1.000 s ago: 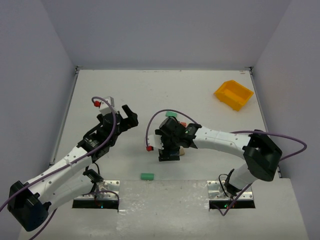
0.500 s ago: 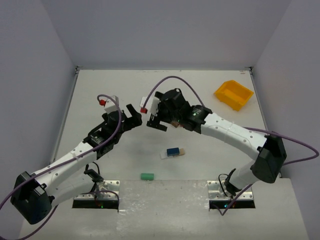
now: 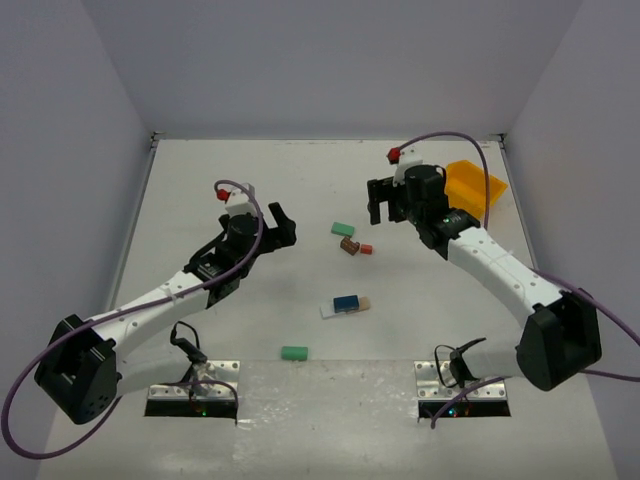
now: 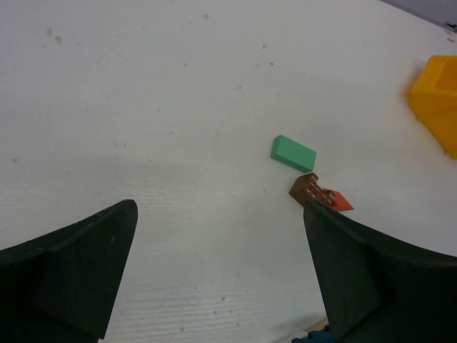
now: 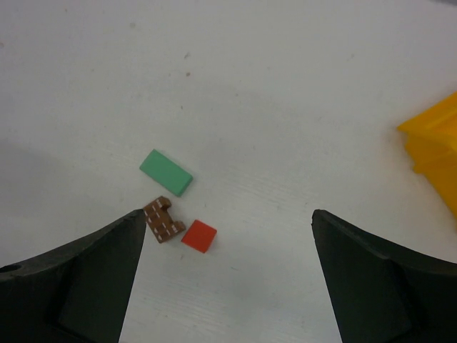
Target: Build the wood block tower
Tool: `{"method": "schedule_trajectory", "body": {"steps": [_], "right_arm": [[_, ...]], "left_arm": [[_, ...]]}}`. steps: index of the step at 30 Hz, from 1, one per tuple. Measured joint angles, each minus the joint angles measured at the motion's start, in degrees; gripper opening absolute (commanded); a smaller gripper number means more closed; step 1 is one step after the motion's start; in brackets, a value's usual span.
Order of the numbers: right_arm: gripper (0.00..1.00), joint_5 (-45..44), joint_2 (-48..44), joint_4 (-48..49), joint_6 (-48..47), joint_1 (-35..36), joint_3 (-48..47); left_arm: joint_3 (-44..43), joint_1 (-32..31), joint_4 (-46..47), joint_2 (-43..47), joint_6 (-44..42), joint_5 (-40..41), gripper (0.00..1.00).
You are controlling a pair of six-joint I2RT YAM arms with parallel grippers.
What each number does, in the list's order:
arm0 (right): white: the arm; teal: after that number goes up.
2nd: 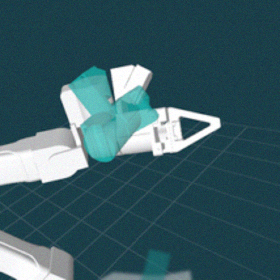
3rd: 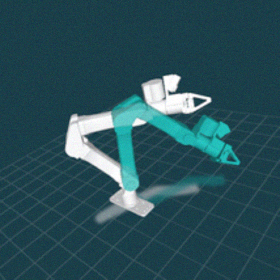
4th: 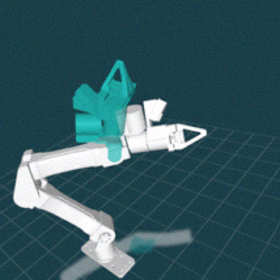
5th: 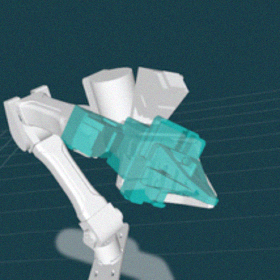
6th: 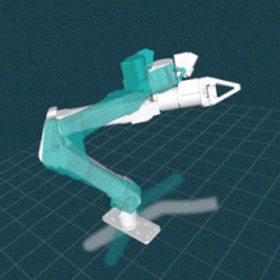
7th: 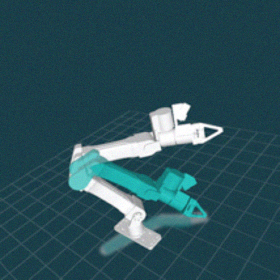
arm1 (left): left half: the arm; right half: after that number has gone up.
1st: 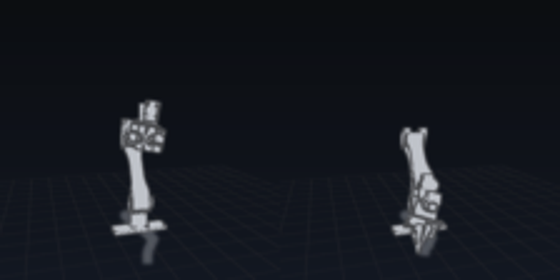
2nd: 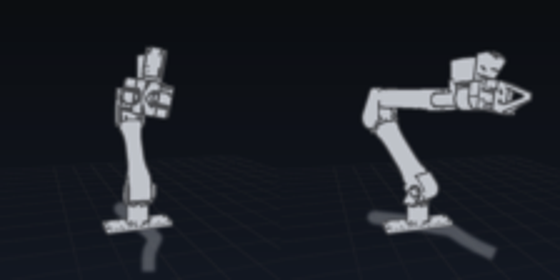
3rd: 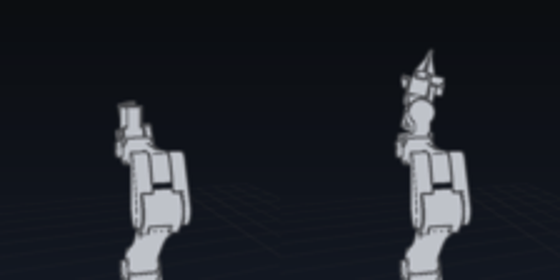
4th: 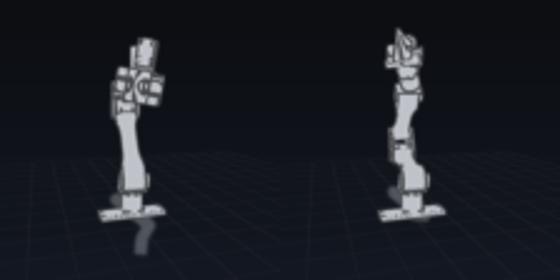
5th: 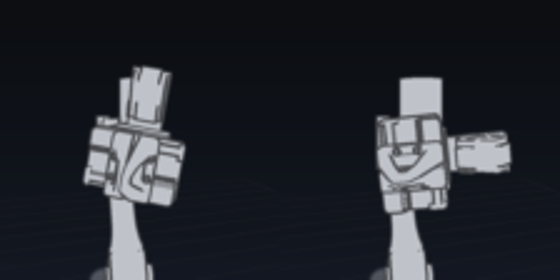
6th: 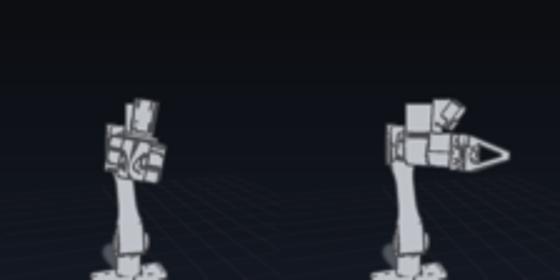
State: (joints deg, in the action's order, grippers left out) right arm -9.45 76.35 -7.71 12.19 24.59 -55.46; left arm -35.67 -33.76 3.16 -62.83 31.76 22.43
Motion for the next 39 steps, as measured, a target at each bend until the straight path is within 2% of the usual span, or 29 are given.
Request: {"method": "schedule_trajectory", "body": {"steps": [7, 12, 23, 35, 39], "right_arm": [[0.99, 8.77, 3.0, -1.44, 3.21, -2.5, 4.76], [0.99, 13.89, 4.51, -0.31, 3.39, -2.4, 5.12], [0.99, 15.72, 6.19, 2.81, 3.99, -2.37, 6.11], [0.99, 21.85, 15.21, 6.27, -1.26, -2.07, 5.77], [0.99, 21.37, 19.13, 6.18, -3.68, -0.12, 3.35]], "left_arm": [[-0.47, 0.0, 7.22, -1.33, -3.36, -3.6, 1.0], [-0.47, 0.0, 8.23, -3.56, -4.58, -5.25, 1.0], [-0.47, 0.0, 8.45, -4.24, -4.29, -5.43, 1.0], [-0.45, 0.0, 8.65, -6.38, -3.34, -6.63, 1.0], [-0.45, 0.0, 8.65, -6.49, -3.15, -6.86, 1.0]]}}
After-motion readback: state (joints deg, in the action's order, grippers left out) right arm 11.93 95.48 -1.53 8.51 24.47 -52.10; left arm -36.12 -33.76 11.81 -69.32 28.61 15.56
